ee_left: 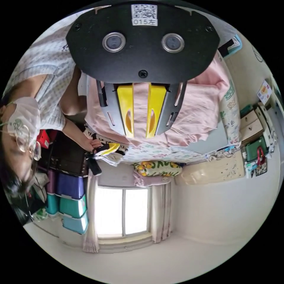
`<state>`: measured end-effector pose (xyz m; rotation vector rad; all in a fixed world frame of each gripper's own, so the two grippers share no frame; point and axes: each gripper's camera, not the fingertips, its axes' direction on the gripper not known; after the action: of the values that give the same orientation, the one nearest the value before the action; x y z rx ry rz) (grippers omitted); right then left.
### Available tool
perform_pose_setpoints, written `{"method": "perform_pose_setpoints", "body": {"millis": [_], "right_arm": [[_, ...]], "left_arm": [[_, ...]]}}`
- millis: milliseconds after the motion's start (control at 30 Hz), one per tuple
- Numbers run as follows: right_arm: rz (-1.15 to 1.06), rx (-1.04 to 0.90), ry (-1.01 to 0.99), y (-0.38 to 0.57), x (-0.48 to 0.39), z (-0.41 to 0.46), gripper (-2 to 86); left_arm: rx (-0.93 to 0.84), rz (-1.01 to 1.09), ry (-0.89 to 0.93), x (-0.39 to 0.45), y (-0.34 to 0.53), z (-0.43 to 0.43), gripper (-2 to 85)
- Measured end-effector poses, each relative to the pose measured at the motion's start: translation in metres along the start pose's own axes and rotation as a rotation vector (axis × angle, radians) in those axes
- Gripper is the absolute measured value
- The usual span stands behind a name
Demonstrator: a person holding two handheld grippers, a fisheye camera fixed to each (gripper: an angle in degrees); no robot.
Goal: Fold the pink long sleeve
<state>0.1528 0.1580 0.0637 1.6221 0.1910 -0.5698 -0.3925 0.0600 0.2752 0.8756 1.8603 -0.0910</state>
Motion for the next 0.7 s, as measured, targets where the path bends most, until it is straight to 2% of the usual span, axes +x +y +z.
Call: {"method": "perform_pose_setpoints", "body": {"millis": [167, 267, 333, 500, 700], "right_arm": [[-0.003, -0.192, 0.053, 0.042, -0.019, 0.022, 11.4], [-0.015, -0.231, 0.088, 0.055, -0.022, 0.036, 10.1], [-0.025, -0.291, 0.118, 0.061, -0.02, 0.048, 9.5], [-0.033, -0.188, -0.001, 0.066, -0.021, 0.044, 3.1], [-0.023, 0.163, -0.236, 0.052, -0.022, 0.032, 0.9]], "left_arm": [[-0.163, 0.199, 0.045, 0.093, 0.001, 0.025, 7.5], [-0.272, 0.306, 0.128, 0.133, 0.003, 0.048, 8.5], [-0.328, 0.347, 0.119, 0.149, 0.008, 0.058, 9.1], [-0.311, 0.343, 0.088, 0.159, 0.031, 0.053, 10.9], [-0.191, 0.299, -0.051, 0.162, 0.054, 0.013, 14.8]]}}
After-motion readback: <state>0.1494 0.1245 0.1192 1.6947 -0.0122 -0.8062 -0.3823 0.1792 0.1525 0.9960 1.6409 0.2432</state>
